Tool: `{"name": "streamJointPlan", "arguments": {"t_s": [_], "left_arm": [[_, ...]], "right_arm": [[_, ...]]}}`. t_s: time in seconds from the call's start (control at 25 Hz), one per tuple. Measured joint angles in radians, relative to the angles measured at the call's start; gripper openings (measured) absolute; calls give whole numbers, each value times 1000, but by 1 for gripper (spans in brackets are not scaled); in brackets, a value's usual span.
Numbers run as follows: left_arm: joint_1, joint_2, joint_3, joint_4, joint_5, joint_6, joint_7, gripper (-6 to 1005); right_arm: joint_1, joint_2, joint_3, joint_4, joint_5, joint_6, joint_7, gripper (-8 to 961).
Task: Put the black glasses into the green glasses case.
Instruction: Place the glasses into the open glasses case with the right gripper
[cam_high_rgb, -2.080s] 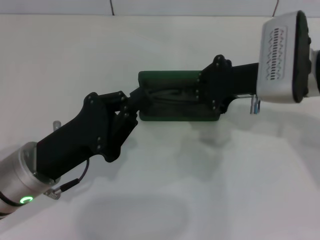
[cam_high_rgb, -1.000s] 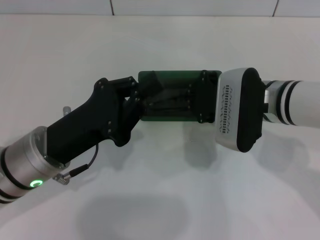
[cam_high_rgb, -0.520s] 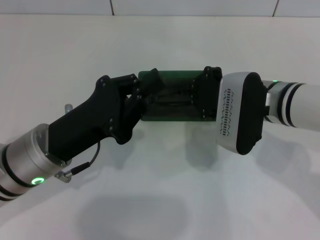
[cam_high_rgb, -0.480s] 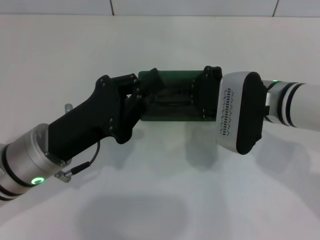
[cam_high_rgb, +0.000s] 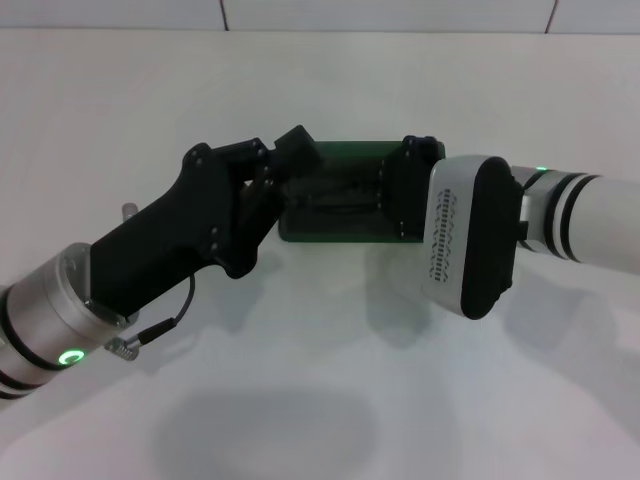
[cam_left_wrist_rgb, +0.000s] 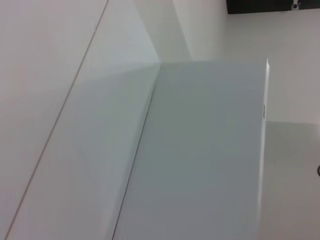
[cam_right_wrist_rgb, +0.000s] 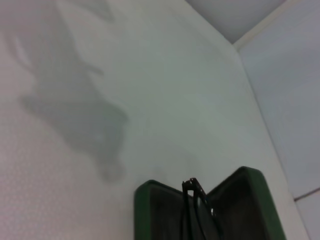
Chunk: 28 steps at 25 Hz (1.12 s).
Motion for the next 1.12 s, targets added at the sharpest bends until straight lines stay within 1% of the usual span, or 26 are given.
{"name": "streamJointPlan", "arguments": {"t_s": [0.52,1.12], "left_arm": [[-5,-1,-1,-4,0,-1,5,27],[2,-1,-1,-5,4,-2,6,27]], "right_arm": [[5,0,-11,19,9,21,0,61],[-3,0,-21,10,15,24,26,75]]}}
